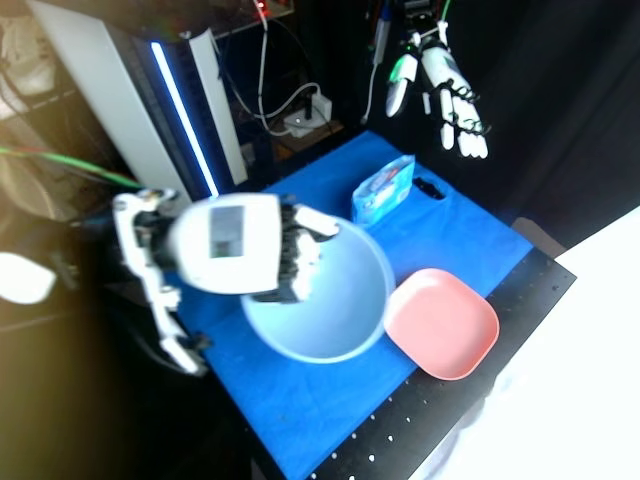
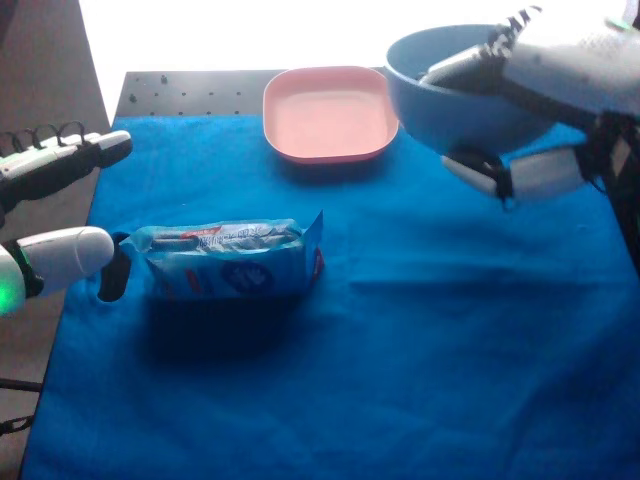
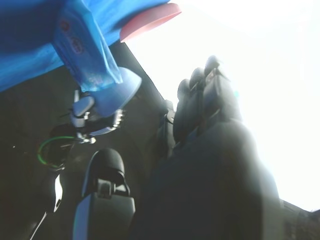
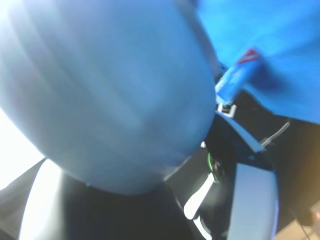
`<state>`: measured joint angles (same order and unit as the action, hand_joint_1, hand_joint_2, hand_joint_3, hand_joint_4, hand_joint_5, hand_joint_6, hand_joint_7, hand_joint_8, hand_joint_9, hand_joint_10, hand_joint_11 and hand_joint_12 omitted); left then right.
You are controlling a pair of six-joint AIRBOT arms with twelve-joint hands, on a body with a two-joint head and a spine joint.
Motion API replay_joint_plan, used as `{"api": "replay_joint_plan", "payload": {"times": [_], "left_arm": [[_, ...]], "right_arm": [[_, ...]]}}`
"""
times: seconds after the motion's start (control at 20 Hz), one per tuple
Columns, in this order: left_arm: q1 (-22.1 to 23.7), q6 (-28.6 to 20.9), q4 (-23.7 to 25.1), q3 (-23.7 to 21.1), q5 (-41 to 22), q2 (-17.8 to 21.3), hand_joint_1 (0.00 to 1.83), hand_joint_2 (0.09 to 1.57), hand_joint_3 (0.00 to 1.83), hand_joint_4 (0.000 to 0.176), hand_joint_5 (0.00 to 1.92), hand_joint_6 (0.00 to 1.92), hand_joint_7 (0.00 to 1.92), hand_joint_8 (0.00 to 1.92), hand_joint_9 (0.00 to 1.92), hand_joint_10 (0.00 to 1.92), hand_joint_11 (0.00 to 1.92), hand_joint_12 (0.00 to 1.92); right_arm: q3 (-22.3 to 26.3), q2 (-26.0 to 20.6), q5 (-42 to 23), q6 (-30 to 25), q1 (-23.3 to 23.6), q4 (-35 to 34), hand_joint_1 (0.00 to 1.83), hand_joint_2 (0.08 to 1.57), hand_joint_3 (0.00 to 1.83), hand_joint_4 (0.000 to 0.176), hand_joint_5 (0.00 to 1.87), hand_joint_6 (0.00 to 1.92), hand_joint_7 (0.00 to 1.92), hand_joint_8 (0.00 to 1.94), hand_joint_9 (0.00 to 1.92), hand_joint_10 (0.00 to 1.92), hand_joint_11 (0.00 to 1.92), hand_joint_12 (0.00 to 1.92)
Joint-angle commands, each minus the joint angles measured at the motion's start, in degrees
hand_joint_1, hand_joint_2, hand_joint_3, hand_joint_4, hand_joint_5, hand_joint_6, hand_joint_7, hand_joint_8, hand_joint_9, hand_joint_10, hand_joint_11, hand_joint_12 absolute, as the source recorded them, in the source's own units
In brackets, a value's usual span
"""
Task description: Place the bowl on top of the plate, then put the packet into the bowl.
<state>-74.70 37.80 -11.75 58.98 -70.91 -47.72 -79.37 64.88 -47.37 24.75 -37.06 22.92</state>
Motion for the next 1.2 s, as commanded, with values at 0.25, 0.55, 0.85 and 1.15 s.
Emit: {"api": "replay_joint_plan", "payload": {"times": [0.25, 0.55, 0.85, 1.15], "left_arm": [[0.86, -0.55, -0.57, 0.69, -6.81, -0.31, 0.12, 1.2, 0.0, 0.145, 0.17, 0.0, 0.13, 0.0, 0.07, 0.0, 0.01, 0.07], [3.57, -0.73, 1.13, 1.84, -4.49, -1.37, 0.15, 1.19, 0.0, 0.134, 0.17, 0.0, 0.13, 0.0, 0.09, 0.0, 0.0, 0.07], [3.94, -1.53, 1.62, 2.38, -4.24, -1.72, 0.19, 1.2, 0.0, 0.079, 0.35, 0.0, 0.37, 0.01, 0.34, 0.02, 0.04, 0.82], [4.12, -1.81, 1.75, 2.51, -4.52, -1.76, 0.17, 1.24, 0.0, 0.039, 0.41, 0.01, 0.51, 0.02, 0.49, 0.02, 0.16, 0.89]], "right_arm": [[-7.13, 8.35, 1.95, 1.04, 7.01, -1.14, 1.38, 0.64, 1.43, 0.013, 1.14, 1.92, 0.91, 1.94, 1.42, 1.92, 1.47, 1.92], [-14.21, 15.93, 7.57, 1.04, 10.1, -0.98, 1.19, 1.39, 0.21, 0.0, 1.17, 1.92, 1.29, 1.94, 1.41, 1.92, 1.46, 1.92], [-18.25, 21.5, 10.57, 1.04, 10.97, -1.06, 1.43, 1.0, 0.88, 0.063, 1.13, 1.92, 1.17, 1.94, 1.42, 1.92, 1.49, 1.92], [-19.75, 24.06, 12.02, 1.04, 10.92, -1.05, 1.38, 0.67, 1.38, 0.048, 1.13, 1.92, 0.88, 1.94, 1.39, 1.92, 1.45, 1.92]]}}
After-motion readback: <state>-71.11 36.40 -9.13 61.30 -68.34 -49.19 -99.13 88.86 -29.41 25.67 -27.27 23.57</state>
